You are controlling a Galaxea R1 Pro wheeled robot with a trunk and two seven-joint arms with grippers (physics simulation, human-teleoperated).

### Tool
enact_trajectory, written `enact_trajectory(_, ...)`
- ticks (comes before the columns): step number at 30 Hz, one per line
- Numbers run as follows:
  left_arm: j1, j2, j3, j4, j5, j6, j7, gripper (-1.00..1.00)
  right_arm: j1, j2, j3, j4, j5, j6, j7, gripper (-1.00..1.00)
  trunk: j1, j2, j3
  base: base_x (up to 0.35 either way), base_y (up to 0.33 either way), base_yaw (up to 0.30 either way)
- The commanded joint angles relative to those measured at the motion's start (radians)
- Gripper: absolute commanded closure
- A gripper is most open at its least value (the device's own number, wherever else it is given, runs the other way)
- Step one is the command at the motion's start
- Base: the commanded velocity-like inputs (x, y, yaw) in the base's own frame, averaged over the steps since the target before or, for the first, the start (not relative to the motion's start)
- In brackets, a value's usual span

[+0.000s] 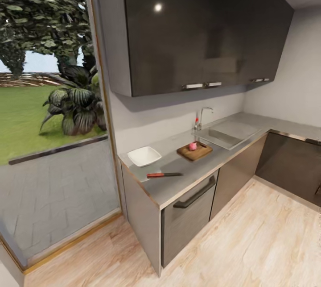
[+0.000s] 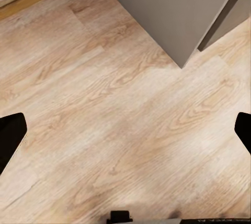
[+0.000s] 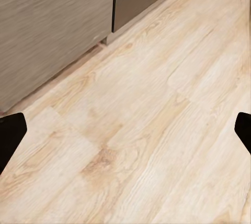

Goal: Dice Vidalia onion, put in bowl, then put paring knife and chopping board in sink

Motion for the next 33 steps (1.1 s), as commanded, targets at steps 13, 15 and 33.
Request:
enact_trajectory(13,0.001,0.000,-0.006,0.000,0.011,-0.002,-0.002,-1.00,0.000,-0.001,0.009,-0.001,-0.007,-0.002,-0.008,-1.00,0.001,0.000,0.014,0.148,0.258,-0.214)
enact_trajectory(15,0.001,0.000,-0.006,0.000,0.010,-0.002,-0.002,-1.00,0.000,-0.001,0.009,-0.001,-0.007,-0.002,-0.008,-1.00,0.001,0.000,0.016,0.149,0.255,-0.208)
enact_trajectory(33,0.001,0.000,-0.007,0.000,0.008,-0.002,-0.002,-1.00,0.000,-0.001,0.008,-0.002,-0.007,-0.002,-0.008,-1.00,0.001,0.000,0.008,0.127,0.156,-0.028)
